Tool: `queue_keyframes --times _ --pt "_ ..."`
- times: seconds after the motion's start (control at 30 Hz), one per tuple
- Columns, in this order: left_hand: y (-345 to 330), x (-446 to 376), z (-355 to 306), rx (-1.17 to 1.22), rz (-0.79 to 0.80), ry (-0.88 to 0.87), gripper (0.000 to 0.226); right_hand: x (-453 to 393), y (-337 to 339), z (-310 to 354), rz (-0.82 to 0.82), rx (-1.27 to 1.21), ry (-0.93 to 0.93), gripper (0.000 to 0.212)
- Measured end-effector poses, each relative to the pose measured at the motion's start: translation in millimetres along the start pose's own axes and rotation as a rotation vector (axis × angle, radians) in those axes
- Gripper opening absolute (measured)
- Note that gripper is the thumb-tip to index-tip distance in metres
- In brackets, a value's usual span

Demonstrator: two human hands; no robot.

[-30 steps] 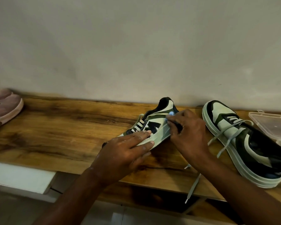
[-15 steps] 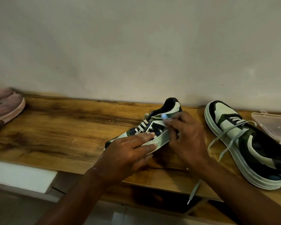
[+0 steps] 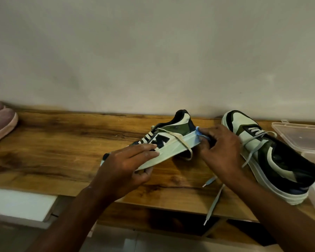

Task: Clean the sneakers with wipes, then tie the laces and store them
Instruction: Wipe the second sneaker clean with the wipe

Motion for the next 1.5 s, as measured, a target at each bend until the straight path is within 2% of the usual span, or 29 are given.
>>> queue_keyframes --times 0.2,0.33,0.4,0.47,0.57,0.7,0.77,0.87,0.93,1.0,1.1,1.17,1.33,1.4,1.5 --pt "7 0 0 0.076 -0.049 0.039 0.036 30 -32 55 0.141 0.009 0.242 0.034" --pt "5 1 0 0.086 -0.040 0.037 0.033 -3 -2 3 -0.018 0.050 0.060 0.025" --pt "3 3 0 0.075 -0.027 0.027 0.033 -10 5 -18 -0.038 0.031 -0.041 0.026" --pt "3 5 2 0.070 -0.016 0.024 0.035 -5 2 -15 -0.051 0.010 -0.038 0.028" --pt "7 4 9 0.061 -0.019 0.036 0.039 9 -7 10 -0.040 -0.059 0.083 0.029" --pt "8 3 7 0.052 -0.031 0.029 0.040 26 -25 46 0.097 -0.026 0.273 0.032" --pt "8 2 7 0.056 -0.029 0.030 0.040 16 -21 34 0.070 -0.003 0.236 0.031" --pt "7 2 4 0.051 -0.027 0.033 0.039 -6 -1 -7 -0.024 0.008 0.029 0.029" --pt "5 2 2 0.039 -0.026 0.023 0.038 -5 2 -10 -0.046 -0.002 -0.018 0.030" --pt "5 1 2 0.032 -0.022 0.016 0.038 5 -7 14 -0.024 -0.027 0.077 0.030" --pt "3 2 5 0.015 -0.021 0.021 0.039 26 -33 60 0.129 -0.016 0.292 0.029" --pt "3 2 7 0.006 -0.021 0.024 0.039 24 -35 63 0.150 -0.002 0.334 0.028" --pt "3 1 7 -0.057 0.016 0.031 0.039 -10 -2 -4 -0.029 -0.026 0.034 0.028" --pt "3 -1 5 -0.104 0.041 0.022 0.042 -11 1 -16 -0.030 -0.046 -0.015 0.027" --pt "0 -3 6 -0.140 0.084 0.032 0.053 -1 -2 -7 -0.023 -0.026 0.010 0.027"
Point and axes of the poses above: each hand's wrist, its own x-axis away from the middle knuckle, its own y-axis out of the back of the hand, z = x × y, the point moved 10 cm from there along -x, towards the middle knuckle, and after that the axes turned 12 degrees about z, right-handed, at the moved point
